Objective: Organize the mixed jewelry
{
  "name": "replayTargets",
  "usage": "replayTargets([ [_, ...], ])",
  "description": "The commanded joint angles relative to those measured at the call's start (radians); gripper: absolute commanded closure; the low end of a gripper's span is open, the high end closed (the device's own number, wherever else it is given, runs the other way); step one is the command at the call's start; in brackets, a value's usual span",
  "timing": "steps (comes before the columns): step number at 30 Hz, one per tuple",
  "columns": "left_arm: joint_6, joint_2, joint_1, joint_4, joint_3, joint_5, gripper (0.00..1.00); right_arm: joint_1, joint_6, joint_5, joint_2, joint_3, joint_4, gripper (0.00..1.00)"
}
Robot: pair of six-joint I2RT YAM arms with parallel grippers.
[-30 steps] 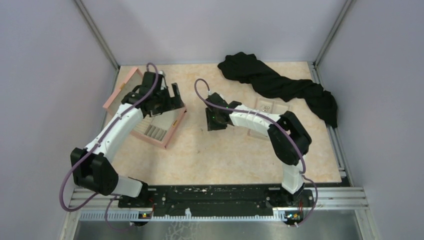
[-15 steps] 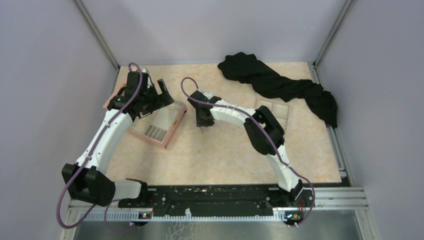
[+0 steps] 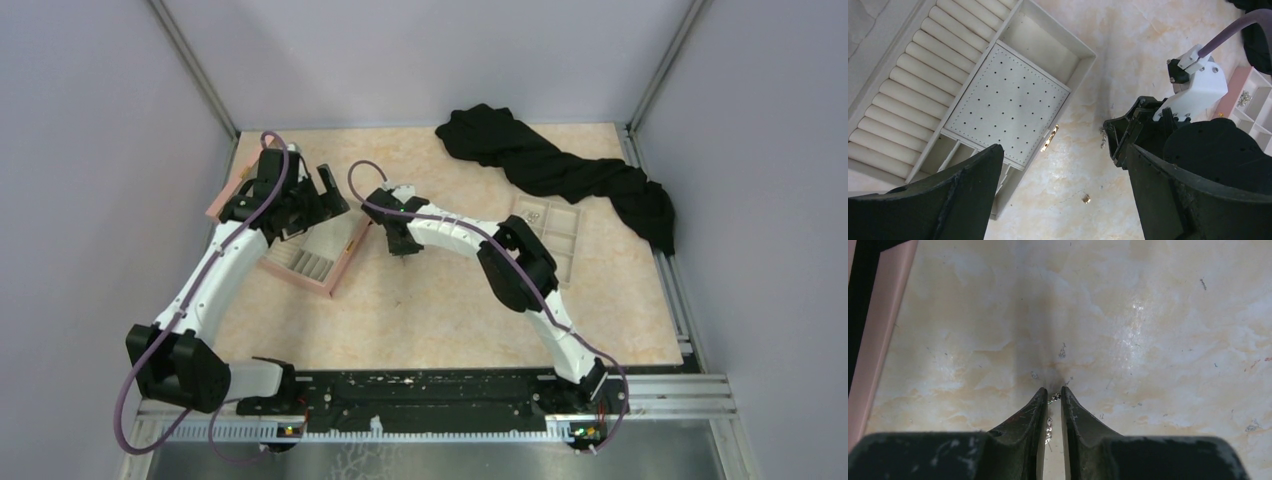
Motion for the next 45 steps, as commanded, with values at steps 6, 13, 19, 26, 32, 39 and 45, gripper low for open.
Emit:
replayTargets([
  [6, -0.019, 0.003, 0.0, 0.055, -0.011, 0.03, 0.02, 0.011, 0.007, 0.099, -0.02, 0.002, -0.064, 0.99],
  [13, -0.018, 0.014, 0.0, 0.071, -0.015, 0.063, 0.02, -0.015, 0.017, 0.128, -0.086, -0.054, -0.062, 1.0],
  [19, 0.014, 0.021, -0.001, 0.105, -0.018, 0.145, 0.02, -0.099, -0.028, 0.086, -0.3, -0.248, 0.065, 1.0],
  [26, 0.04, 0.064, -0.008, 0.141, -0.017, 0.272, 0.02, -0.221, -0.093, 0.087, -0.536, -0.428, 0.064, 1.0],
  [32, 0.061, 0.112, -0.073, 0.141, 0.019, 0.285, 0.02, -0.35, -0.086, 0.07, -0.725, -0.548, 0.043, 1.0],
  [39, 0.068, 0.158, -0.161, 0.136, 0.064, 0.216, 0.02, -0.518, -0.083, 0.056, -0.89, -0.687, 0.027, 1.0],
  [45, 0.065, 0.172, -0.191, 0.155, 0.075, 0.194, 0.02, -0.66, -0.108, 0.037, -0.936, -0.778, 0.042, 1.0],
])
